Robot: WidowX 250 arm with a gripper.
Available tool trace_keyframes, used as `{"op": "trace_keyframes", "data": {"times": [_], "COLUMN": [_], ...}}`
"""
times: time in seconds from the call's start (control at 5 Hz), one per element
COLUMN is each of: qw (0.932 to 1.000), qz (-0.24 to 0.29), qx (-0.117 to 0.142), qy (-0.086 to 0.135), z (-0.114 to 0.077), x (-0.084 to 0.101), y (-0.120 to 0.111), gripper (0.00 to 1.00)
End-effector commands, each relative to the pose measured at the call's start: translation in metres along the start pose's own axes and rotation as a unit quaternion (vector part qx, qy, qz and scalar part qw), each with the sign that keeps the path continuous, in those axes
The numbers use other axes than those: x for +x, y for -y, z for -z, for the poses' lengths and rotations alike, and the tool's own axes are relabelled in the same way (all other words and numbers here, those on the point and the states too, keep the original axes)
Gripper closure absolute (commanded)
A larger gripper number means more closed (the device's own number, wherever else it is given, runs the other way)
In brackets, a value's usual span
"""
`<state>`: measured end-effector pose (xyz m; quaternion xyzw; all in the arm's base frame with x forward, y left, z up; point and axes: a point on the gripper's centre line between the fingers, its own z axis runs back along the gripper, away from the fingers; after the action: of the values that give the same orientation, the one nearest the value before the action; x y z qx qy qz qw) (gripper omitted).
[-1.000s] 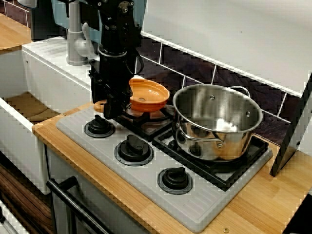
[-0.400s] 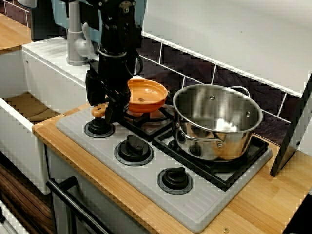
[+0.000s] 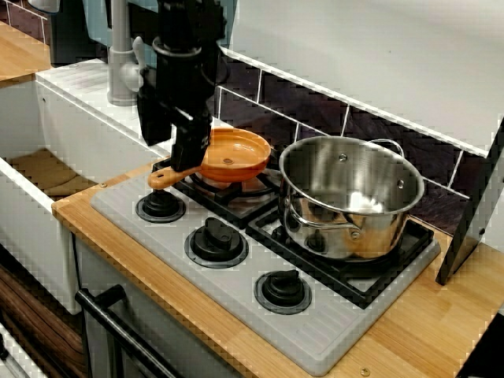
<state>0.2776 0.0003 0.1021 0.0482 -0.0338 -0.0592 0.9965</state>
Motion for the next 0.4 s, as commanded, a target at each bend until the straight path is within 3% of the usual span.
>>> {"op": "trace_keyframes", "data": {"times": [0.0, 0.2], "qw": [0.9976, 0.9964], "qz": [-0.029, -0.039], "qx": [0.005, 0.005], "qy": [0.062, 0.075], "z": [-0.039, -0.047], "x": [0.028, 0.047], "y": [-0.007, -0.011], "gripper": [0.0, 0.0]}}
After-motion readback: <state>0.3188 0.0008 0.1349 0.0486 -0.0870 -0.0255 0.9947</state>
